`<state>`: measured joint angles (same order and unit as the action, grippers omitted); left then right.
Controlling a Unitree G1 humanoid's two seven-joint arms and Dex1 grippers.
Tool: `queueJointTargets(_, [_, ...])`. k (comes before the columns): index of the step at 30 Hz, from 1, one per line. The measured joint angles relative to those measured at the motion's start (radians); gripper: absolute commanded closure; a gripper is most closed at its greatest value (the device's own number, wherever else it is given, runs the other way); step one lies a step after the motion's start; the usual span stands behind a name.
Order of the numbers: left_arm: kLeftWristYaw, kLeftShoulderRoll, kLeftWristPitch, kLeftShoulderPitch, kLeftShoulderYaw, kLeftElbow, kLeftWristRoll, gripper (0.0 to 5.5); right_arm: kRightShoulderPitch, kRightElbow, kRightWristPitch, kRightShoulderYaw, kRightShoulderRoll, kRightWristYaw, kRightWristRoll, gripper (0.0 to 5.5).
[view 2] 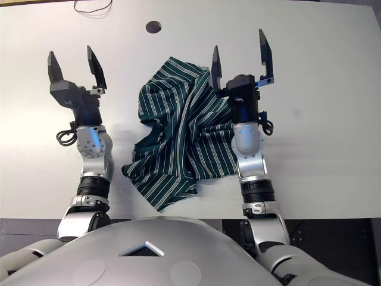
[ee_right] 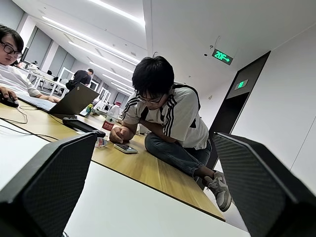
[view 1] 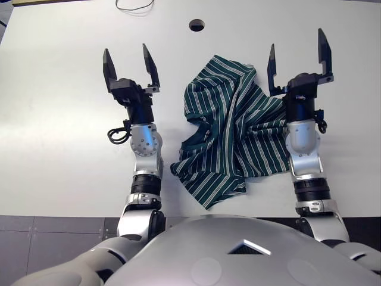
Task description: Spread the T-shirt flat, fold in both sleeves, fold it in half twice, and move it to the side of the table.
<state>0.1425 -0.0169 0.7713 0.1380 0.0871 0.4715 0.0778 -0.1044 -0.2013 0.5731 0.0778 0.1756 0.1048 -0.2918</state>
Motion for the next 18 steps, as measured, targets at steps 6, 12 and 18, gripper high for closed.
queueJointTargets(6, [0.004, 0.008, 0.004, 0.026, -0.002, 0.048, 0.015, 1.25, -0.007, -0.042, 0.01, 0.003, -0.006, 0.006, 0.0, 1.16])
queueJointTargets(12, [0.027, 0.009, 0.012, 0.088, -0.002, 0.122, 0.027, 1.25, -0.045, -0.116, 0.036, 0.003, -0.012, 0.021, 0.0, 1.16])
queueJointTargets(18, [0.038, 0.012, 0.018, 0.118, -0.003, 0.17, 0.024, 1.25, -0.06, -0.136, 0.046, -0.009, 0.027, 0.017, -0.001, 1.16])
